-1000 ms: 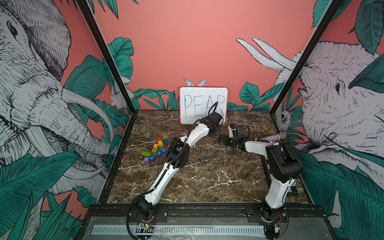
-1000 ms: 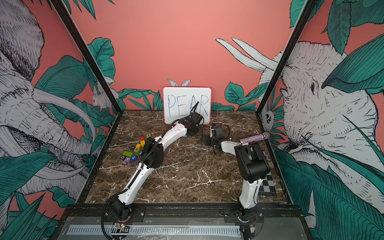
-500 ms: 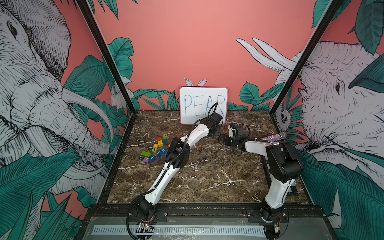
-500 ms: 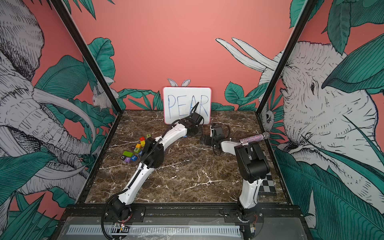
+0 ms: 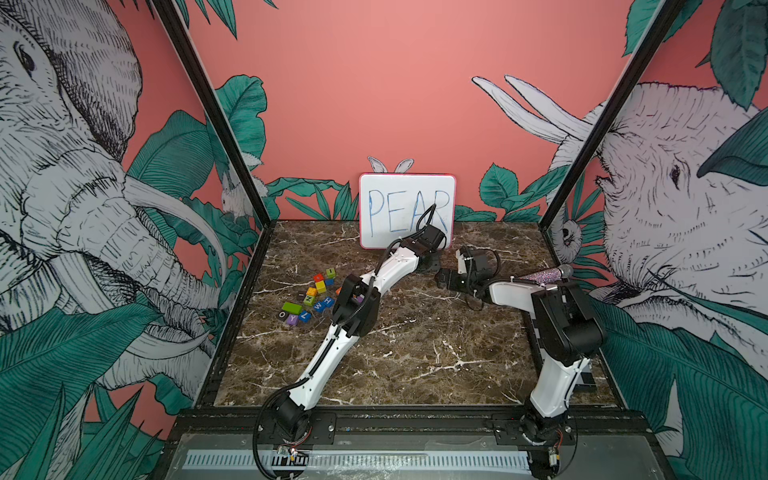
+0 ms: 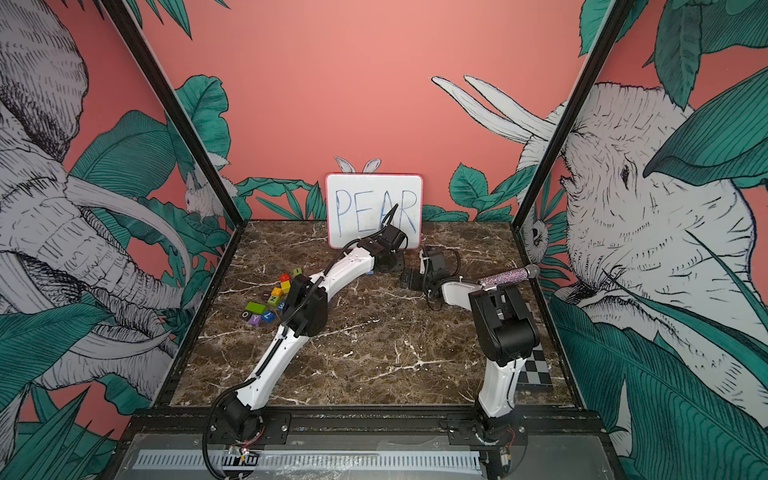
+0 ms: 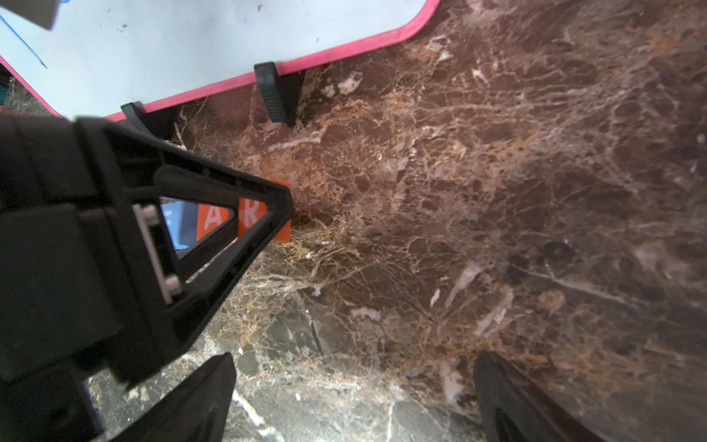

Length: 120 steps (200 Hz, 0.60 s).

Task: Spell the uppercase word “pear” with letter blocks
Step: Place the letter block at the center of the board.

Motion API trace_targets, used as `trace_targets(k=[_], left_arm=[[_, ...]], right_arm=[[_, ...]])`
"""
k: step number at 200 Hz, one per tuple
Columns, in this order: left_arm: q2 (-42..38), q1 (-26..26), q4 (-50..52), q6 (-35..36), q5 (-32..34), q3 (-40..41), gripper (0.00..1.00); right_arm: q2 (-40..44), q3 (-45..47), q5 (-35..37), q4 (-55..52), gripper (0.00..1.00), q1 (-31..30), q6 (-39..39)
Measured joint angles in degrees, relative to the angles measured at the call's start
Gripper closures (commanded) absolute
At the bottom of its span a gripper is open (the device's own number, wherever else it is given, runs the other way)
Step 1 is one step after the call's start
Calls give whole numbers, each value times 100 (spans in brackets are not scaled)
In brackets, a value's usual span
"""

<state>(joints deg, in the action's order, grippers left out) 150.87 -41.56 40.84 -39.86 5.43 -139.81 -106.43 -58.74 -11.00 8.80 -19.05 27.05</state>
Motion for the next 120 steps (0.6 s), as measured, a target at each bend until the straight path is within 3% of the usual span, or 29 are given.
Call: trace_targets(k=[120], left_arm=[[57, 0, -83, 46, 68, -20, 88]], right_arm=[[0, 0, -22, 4, 1, 4, 0]])
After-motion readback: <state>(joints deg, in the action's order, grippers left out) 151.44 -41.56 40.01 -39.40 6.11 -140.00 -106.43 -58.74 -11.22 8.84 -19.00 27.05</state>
